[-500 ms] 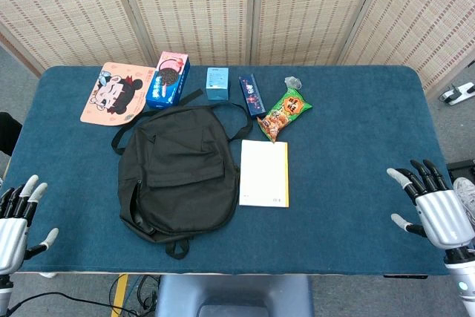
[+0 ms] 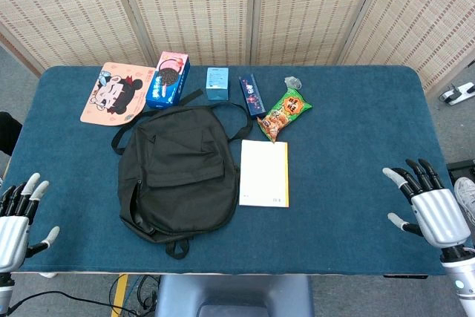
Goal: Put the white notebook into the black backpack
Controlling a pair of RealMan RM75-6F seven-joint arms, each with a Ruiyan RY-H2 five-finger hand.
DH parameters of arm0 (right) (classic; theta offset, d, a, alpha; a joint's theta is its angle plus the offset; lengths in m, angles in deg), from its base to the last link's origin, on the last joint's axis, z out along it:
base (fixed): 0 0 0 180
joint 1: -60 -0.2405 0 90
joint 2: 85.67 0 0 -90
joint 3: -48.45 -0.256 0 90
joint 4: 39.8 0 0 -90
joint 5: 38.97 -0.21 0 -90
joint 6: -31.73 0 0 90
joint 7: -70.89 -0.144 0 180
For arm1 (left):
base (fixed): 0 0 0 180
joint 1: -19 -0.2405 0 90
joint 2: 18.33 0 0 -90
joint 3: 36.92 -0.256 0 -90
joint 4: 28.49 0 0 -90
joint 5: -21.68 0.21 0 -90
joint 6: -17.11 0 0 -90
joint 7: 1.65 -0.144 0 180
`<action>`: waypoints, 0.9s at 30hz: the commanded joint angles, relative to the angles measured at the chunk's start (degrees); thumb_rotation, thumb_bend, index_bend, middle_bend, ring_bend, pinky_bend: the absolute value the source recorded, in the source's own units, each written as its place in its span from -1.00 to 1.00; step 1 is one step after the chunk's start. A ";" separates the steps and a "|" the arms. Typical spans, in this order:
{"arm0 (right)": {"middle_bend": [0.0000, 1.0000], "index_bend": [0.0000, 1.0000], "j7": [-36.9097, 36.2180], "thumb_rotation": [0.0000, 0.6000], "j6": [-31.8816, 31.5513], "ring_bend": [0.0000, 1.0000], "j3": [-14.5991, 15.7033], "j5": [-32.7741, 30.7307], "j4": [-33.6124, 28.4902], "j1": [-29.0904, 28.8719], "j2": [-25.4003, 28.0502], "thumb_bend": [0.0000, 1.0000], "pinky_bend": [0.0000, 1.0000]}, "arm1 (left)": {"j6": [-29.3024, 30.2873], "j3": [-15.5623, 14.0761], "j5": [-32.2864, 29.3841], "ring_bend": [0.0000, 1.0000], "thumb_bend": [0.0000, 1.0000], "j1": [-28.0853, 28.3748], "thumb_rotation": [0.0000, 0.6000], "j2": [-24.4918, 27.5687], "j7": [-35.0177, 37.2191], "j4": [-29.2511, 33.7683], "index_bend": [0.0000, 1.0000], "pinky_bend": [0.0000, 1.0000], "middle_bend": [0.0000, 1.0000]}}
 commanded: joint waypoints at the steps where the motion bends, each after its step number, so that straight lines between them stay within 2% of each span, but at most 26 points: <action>1: -0.56 -0.68 0.19 1.00 0.56 -0.86 -0.17 0.50 0.00 -0.56 0.06 -0.77 -0.89 | 0.00 -0.02 0.00 -1.00 -0.46 -0.02 1.00 0.06 -0.07 0.09 -0.96 -1.00 -1.00; 7: -0.56 -0.68 0.98 1.00 4.24 -0.86 -1.01 1.92 -0.48 -3.81 0.05 -0.78 -0.89 | 0.34 0.03 -0.05 -1.00 -0.46 -0.20 1.00 0.13 -0.25 0.41 -0.96 -1.00 -1.00; 15: -0.56 -0.68 1.29 1.00 13.97 -0.86 -1.71 5.51 0.19 -12.13 -3.16 -0.73 -0.89 | 0.69 -0.27 0.28 -1.00 -0.46 -0.51 1.00 0.29 -1.26 1.24 -0.96 -1.00 -1.00; 20: -0.56 -0.68 1.96 1.00 21.41 -0.86 -1.73 7.04 3.03 -18.05 -7.45 -0.73 -0.89 | 1.36 -0.37 0.15 -1.00 -0.46 -1.07 1.00 0.32 -1.53 1.53 -0.96 -1.00 -1.00; 27: -0.56 -0.68 1.04 1.00 26.47 -0.86 -1.76 7.25 10.11 -23.32 -15.10 -0.73 -0.89 | 2.00 -0.59 -0.10 -1.00 -0.46 -1.80 1.00 0.35 -1.76 1.67 -0.96 -1.00 -1.00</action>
